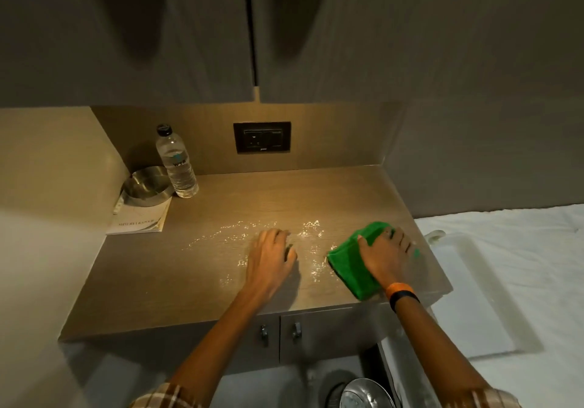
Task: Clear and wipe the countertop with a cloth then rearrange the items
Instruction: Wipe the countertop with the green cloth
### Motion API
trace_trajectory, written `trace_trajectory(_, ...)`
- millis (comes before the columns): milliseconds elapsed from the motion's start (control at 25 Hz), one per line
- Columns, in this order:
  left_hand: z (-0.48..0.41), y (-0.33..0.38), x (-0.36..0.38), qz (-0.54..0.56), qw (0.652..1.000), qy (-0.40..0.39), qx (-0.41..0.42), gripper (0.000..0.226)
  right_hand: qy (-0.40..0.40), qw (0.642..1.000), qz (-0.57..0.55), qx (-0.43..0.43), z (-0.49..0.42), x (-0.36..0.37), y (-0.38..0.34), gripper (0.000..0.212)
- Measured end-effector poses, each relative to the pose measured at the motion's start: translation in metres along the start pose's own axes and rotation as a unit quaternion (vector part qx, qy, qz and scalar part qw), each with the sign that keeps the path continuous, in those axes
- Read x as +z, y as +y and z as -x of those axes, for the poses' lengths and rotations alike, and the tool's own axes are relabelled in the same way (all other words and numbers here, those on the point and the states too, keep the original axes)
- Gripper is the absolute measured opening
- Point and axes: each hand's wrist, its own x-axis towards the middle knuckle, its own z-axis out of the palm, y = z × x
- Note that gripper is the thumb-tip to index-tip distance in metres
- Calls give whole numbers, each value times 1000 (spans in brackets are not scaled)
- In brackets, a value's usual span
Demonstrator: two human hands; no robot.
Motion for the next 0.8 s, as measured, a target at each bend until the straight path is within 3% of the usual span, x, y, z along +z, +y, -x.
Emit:
trace_trajectory(120,5,-67,-22,-89,996,20,0,58,-27,997,10,67,12,31,-22,93)
trace_trajectory(280,8,-161,-45,-149,986,3,-74,76,21,998,35,40,-7,43,-35,87)
trace_trajectory(440,12,-206,-50,-137,984,13,-114,89,21,996,59,-58,-49,41,-48,80)
trace_trajectory(600,8,-210,-40,-156,981,19,-111,86,-30,982,92,-164,-98,35,-79,76)
trace_trajectory(800,9,-217,-35,-154,981,16,-115,84,-74,909,133,-388,-110,34,-83,73)
